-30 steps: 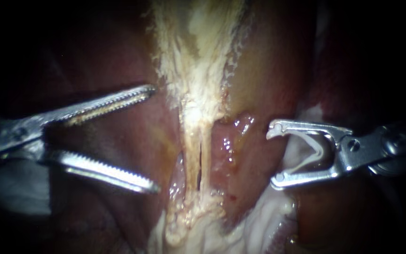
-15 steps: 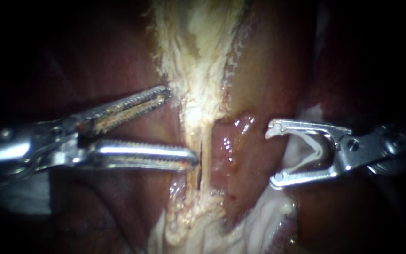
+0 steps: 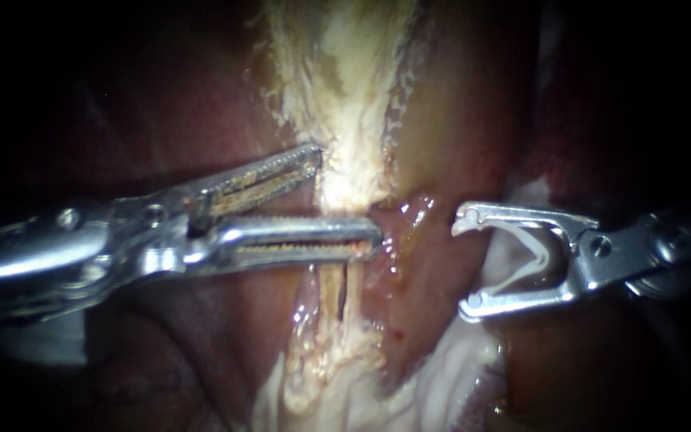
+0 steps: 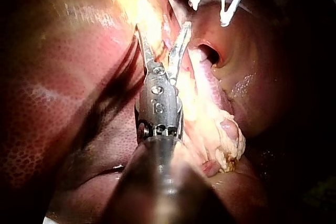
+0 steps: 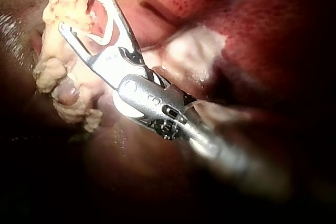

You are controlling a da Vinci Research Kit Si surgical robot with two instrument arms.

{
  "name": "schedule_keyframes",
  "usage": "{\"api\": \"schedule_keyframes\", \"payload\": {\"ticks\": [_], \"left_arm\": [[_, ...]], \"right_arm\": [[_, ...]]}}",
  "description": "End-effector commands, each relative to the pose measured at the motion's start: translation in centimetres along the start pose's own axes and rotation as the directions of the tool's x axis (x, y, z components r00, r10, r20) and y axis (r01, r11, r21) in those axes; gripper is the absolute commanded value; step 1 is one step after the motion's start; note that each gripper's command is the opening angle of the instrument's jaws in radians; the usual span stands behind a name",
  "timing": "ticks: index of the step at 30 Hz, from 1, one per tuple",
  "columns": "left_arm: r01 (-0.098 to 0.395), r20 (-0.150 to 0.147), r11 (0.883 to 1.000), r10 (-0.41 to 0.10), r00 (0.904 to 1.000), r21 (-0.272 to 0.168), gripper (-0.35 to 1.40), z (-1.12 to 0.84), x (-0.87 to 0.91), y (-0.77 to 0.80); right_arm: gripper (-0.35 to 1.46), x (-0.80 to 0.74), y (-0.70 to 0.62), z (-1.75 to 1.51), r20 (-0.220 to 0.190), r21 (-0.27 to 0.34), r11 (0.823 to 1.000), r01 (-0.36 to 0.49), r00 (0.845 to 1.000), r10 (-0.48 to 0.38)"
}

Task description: Grabbing gallbladder

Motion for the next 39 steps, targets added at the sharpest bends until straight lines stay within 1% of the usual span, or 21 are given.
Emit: {"api": "schedule_keyframes", "payload": {"ticks": [1, 4, 8, 11, 13, 15, 16, 19, 21, 25, 28, 31, 35, 39], "left_arm": [[0.004, 0.0, 1.0, -0.004, 1.0, -0.007, 0.51, -0.01, -0.03, 0.03], [0.016, 0.0, 0.999, -0.016, 0.9999, -0.036, 0.47, -0.01, -0.08, 0.13], [0.023, 0.004, 0.997, -0.023, 0.9997, -0.069, 0.47, -0.02, -0.03, 0.23], [0.028, 0.003, 0.995, -0.027, 0.9996, -0.097, 0.39, 0.0, 0.02, 0.23], [0.03, -0.001, 0.994, -0.031, 0.9995, -0.103, 0.36, 0.02, 0.05, 0.21], [0.045, -0.009, 0.993, -0.046, 0.9989, -0.113, 0.32, 0.03, 0.07, 0.21], [0.051, -0.013, 0.991, -0.053, 0.9985, -0.12, 0.27, 0.02, 0.08, 0.21], [0.064, -0.028, 0.988, -0.069, 0.9972, -0.137, 0.21, 0.02, 0.11, 0.24], [0.066, -0.031, 0.988, -0.071, 0.997, -0.14, 0.14, 0.02, 0.12, 0.26], [0.065, -0.047, 0.987, -0.072, 0.9963, -0.147, 0.04, 0.05, 0.16, 0.3], [0.062, -0.062, 0.986, -0.072, 0.9955, -0.154, -0.11, 0.08, 0.21, 0.33], [0.058, -0.083, 0.985, -0.072, 0.9939, -0.162, -0.35, 0.1, 0.27, 0.36], [0.062, -0.103, 0.986, -0.079, 0.9916, -0.157, -0.35, 0.1, 0.3, 0.36], [0.064, -0.104, 0.986, -0.081, 0.9913, -0.152, -0.35, 0.05, 0.28, 0.31]], "right_arm": [[0.57, 0.0, 0.0, 0.0, 0.0, 0.0, 1.0, 0.0, 1.0, 0.0], [0.57, 0.0, 0.0, 0.0, 0.0, 0.0, 1.0, 0.0, 1.0, 0.0], [0.57, 0.01, -0.01, 0.0, 0.0, 0.0, 1.0, 0.0, 1.0, 0.0], [0.57, 0.02, -0.01, 0.0, 0.0, 0.001, 1.0, 0.0, 1.0, 0.0], [0.57, 0.02, -0.01, 0.0, 0.0, 0.001, 1.0, 0.0, 1.0, 0.0], [0.57, 0.02, -0.01, 0.0, 0.0, 0.001, 1.0, 0.0, 1.0, 0.0], [0.57, 0.02, -0.01, 0.0, 0.0, 0.001, 1.0, 0.0, 1.0, 0.0], [0.57, 0.02, -0.01, 0.0, 0.0, 0.001, 1.0, 0.0, 1.0, 0.0], [0.57, 0.02, -0.01, 0.0, 0.0, 0.001, 1.0, 0.0, 1.0, 0.0], [0.57, 0.02, -0.01, 0.0, 0.0, 0.001, 1.0, 0.0, 1.0, 0.0], [0.57, 0.02, -0.01, 0.0, 0.0, 0.001, 1.0, 0.0, 1.0, 0.0], [0.57, 0.02, -0.01, 0.0, 0.0, 0.001, 1.0, 0.0, 1.0, 0.0], [0.57, 0.02, -0.01, 0.0, 0.0, 0.001, 1.0, 0.0, 1.0, 0.0], [0.57, 0.02, -0.01, 0.0, 0.0, 0.001, 1.0, 0.0, 1.0, 0.0]]}}
